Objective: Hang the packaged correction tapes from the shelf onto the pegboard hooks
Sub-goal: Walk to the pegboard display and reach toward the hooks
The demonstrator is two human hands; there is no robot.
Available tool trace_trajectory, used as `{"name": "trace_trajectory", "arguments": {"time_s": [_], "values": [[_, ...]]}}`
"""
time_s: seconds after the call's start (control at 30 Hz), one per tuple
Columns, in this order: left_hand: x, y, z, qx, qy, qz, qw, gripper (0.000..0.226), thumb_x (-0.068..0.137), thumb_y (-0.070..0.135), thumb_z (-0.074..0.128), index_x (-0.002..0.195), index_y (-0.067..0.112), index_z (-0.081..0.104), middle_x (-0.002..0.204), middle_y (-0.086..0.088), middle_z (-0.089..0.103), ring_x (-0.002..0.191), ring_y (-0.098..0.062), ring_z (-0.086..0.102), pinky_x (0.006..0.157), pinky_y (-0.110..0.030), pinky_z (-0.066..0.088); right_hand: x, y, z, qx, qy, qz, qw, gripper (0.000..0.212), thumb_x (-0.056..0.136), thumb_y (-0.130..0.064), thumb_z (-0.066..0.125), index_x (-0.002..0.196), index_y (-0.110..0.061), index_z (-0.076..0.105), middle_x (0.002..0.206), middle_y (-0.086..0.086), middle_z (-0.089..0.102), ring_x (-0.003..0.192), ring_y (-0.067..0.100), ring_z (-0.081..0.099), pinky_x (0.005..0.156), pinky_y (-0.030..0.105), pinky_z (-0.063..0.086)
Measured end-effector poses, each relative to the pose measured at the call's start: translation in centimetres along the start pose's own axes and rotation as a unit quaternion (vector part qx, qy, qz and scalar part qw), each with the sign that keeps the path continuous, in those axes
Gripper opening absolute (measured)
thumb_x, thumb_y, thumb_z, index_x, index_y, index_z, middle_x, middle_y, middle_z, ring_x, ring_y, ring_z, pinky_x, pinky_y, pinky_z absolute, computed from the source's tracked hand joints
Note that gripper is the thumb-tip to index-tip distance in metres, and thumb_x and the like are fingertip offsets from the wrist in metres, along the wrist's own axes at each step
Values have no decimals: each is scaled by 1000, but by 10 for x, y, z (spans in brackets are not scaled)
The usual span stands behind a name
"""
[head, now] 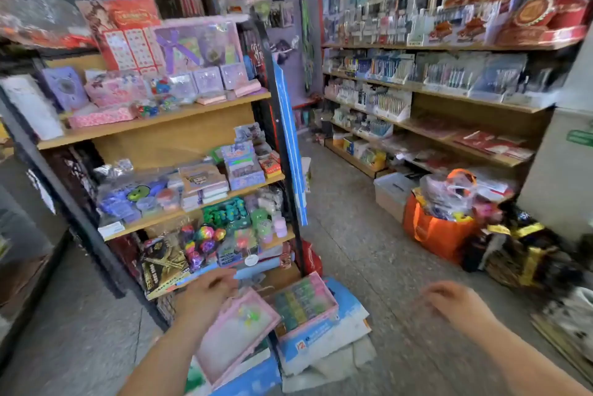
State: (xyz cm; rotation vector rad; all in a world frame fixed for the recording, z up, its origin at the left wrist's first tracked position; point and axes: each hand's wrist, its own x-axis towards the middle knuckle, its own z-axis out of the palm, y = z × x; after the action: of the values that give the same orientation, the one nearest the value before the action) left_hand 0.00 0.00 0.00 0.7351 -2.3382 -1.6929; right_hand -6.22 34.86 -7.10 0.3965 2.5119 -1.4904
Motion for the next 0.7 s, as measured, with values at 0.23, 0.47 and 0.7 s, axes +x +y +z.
{"name": "trace_trajectory", "arguments": {"time_s": [0.23,0.47,0.7], "values": [[56,28,101,21,-75,1,997,23,91,2,45,107,4,61,74,5,59,65,-7,57,63,-18,42,59,-12,-49,19,16,-2,1000,22,89,6,47,105,12,60,59,0,54,27,-8,48,33,3,34],[129,44,188,40,-125,17,991,23,91,1,46,109,-1,60,79,1,59,61,-7,59,54,-5,46,152,-36,-74,19,29,-12,999,24,90,5,45,110,11,57,88,14,56,31,-8,50,36,1,36],[248,89,275,25,-154,11,988,24,92,2,43,107,-2,60,73,3,59,49,2,59,51,-3,43,277,-79,-92,24,61,-5,998,14,89,4,47,94,-4,57,76,13,59,37,-1,54,37,4,37]]}}
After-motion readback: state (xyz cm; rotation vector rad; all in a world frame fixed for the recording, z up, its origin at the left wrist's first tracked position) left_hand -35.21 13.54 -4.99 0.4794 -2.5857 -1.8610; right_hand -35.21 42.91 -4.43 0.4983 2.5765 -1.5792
